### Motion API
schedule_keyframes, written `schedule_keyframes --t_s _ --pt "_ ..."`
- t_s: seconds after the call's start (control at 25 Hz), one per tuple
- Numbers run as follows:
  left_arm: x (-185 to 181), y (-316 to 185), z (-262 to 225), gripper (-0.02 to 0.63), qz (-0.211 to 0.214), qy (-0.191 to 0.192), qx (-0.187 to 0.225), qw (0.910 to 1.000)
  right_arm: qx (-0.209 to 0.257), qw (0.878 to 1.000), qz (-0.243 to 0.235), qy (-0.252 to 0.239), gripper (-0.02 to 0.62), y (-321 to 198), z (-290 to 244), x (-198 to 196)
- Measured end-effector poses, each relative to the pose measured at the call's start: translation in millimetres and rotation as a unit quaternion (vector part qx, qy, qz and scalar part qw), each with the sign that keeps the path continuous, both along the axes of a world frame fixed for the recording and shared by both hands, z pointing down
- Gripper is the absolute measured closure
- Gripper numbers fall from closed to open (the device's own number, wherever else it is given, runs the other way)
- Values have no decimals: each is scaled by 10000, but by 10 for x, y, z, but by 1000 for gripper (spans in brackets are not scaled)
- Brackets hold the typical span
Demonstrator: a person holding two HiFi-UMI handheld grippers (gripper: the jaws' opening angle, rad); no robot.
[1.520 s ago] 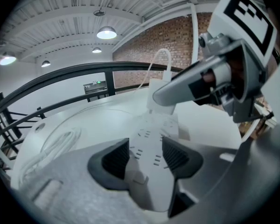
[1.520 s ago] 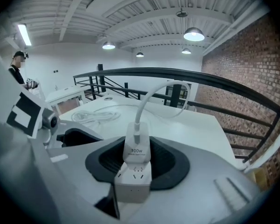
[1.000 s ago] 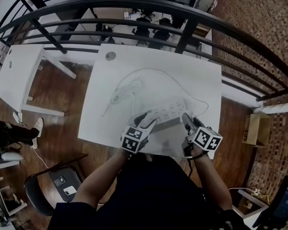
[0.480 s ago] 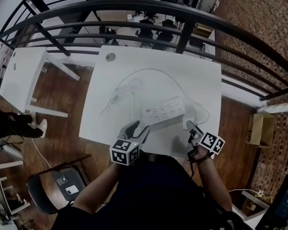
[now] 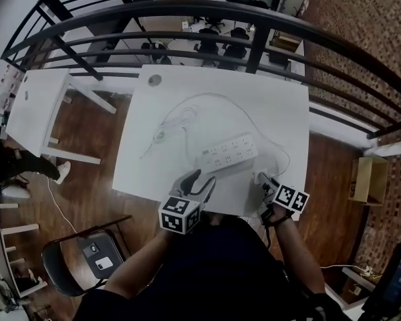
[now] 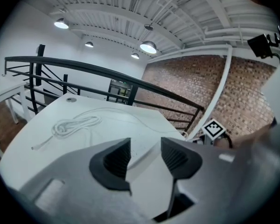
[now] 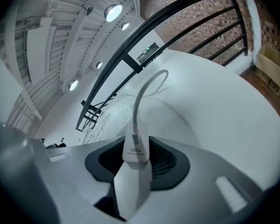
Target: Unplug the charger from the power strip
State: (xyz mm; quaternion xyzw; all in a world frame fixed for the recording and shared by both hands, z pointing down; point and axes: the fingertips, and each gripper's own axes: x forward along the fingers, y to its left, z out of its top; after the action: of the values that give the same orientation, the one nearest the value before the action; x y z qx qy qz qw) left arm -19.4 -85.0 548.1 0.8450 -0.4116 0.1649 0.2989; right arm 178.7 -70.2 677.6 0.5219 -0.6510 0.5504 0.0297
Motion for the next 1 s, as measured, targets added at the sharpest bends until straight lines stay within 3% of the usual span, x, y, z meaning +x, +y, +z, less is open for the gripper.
schedule_keyframes --t_s 0.12,0.28,0.44,0.56,0.76,0.88,1.0 --pt "28 40 41 400 32 -28 -37 10000 -39 9997 -99 232 444 27 17 32" --pt "86 108 -6 400 110 19 -39 9999 -342 9959 -191 820 351 107 92 131" --pt "127 149 -24 400 276 -76 48 9996 -551 9929 32 1055 327 181 150 283" --pt "142 109 -105 402 276 -70 140 9995 -603 9935 291 921 364 245 159 383" --pt "121 66 -141 410 283 -27 178 9994 -586 9889 682 1180 378 357 16 622" --pt "104 34 -127 413 342 12 301 9990 -287 9887 894 1170 412 281 -249 656" --pt "176 63 -220 427 461 179 285 9984 268 9928 855 793 485 115 -687 496"
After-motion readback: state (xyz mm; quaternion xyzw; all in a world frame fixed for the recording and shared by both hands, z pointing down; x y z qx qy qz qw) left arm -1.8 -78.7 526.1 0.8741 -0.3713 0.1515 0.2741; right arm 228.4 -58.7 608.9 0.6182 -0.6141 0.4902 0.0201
